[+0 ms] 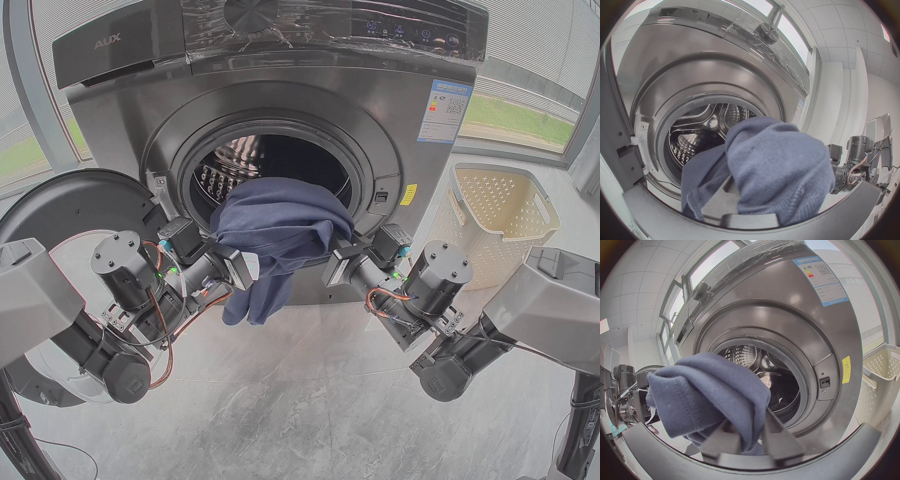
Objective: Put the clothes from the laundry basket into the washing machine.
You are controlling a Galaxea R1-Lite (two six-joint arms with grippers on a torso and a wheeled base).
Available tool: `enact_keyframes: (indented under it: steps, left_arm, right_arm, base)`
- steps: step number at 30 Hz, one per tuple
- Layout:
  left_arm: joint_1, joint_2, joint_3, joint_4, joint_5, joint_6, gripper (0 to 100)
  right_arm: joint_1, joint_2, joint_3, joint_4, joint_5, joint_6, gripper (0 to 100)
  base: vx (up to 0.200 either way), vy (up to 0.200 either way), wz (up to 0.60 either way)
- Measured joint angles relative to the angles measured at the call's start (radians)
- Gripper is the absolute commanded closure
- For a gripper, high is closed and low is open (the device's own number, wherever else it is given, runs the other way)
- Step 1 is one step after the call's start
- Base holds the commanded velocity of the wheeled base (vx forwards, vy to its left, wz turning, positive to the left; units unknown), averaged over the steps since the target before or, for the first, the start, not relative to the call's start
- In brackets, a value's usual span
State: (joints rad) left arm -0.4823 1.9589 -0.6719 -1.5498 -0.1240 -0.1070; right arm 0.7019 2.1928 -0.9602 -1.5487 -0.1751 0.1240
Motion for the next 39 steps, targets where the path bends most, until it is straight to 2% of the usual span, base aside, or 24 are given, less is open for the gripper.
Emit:
enact_keyframes:
  steps: [3, 7, 16, 21, 26, 33, 39]
  left_arm:
    - [0.001, -0.006, 0.001, -0.001, 0.0, 0.0, 100]
    - [0.002, -0.011, 0.009, -0.001, 0.0, 0.0, 100]
    - [0.001, -0.053, 0.084, -0.001, 0.001, 0.001, 100]
    - [0.0, -0.092, 0.164, -0.001, 0.0, 0.0, 100]
    - [0.004, -0.111, 0.207, -0.002, -0.002, 0.001, 100]
    - [0.015, -0.12, 0.234, -0.002, -0.004, 0.001, 100]
    - [0.031, -0.121, 0.239, -0.001, -0.008, 0.001, 100]
  right_arm:
    - [0.006, -0.008, 0.023, 0.0, 0.0, -0.001, 0]
    - [0.018, -0.035, 0.105, 0.001, 0.009, -0.006, 0]
    - [0.06, -0.12, 0.487, 0.001, 0.039, 0.0, 0]
    - [0.076, -0.187, 0.607, 0.0, 0.039, 0.006, 0]
    - [0.018, -0.227, 0.643, 0.0, 0.016, 0.008, 0]
    - [-0.123, -0.25, 0.633, 0.0, 0.011, 0.004, 0]
    - [-0.139, -0.252, 0.614, 0.001, 0.01, 0.007, 0]
  base:
    - [0.0, 0.0, 0.0]
    - [0.0, 0.0, 0.0]
    - [0.0, 0.0, 0.0]
    - [0.0, 0.0, 0.0]
    - [0.0, 0.0, 0.0]
    - [0.0, 0.0, 0.0]
    - [0.0, 0.067, 0.0]
